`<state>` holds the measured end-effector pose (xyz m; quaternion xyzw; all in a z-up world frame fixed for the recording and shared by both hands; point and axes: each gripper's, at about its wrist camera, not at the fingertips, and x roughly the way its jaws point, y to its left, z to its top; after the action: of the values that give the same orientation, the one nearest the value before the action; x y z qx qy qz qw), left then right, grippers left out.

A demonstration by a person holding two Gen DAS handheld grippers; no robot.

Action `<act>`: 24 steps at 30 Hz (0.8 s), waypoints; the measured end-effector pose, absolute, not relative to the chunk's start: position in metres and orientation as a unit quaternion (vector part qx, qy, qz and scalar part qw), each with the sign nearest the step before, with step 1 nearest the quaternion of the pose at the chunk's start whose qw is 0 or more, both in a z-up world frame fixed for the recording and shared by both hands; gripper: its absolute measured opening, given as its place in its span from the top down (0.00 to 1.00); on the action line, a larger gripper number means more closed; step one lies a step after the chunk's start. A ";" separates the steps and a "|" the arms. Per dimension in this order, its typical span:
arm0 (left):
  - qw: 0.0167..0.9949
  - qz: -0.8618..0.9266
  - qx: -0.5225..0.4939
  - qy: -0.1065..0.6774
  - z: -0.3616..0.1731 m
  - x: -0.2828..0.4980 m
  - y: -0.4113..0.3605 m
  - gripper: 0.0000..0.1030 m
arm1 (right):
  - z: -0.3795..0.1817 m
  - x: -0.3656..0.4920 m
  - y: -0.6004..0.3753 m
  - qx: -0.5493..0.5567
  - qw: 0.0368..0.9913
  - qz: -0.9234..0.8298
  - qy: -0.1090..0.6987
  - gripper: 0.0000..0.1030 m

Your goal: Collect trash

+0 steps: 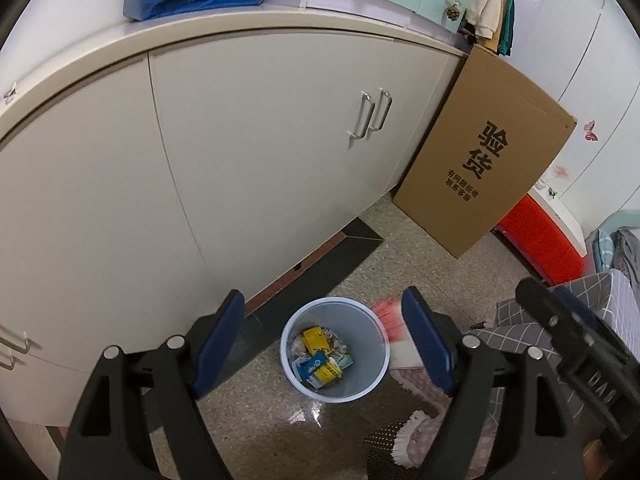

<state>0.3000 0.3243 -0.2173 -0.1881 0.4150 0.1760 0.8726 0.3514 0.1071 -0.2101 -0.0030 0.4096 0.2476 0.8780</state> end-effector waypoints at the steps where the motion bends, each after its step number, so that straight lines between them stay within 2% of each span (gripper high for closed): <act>1: 0.875 0.177 -0.185 0.412 -0.214 0.299 0.323 0.24 | -0.210 0.349 0.105 -0.006 0.879 0.244 0.410 0.20; 10: 0.899 0.150 -0.157 0.380 -0.176 0.279 0.287 0.21 | -0.190 0.327 0.065 -0.011 0.894 0.207 0.398 0.20; 24: 0.948 0.091 -0.086 0.294 -0.082 0.217 0.183 0.17 | -0.106 0.254 -0.032 0.034 0.926 0.184 0.329 0.19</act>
<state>0.2165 0.1834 -0.0824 -0.0862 0.2939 0.0907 0.9476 0.2544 -0.0319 -0.1063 0.0342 0.3291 0.1839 0.9256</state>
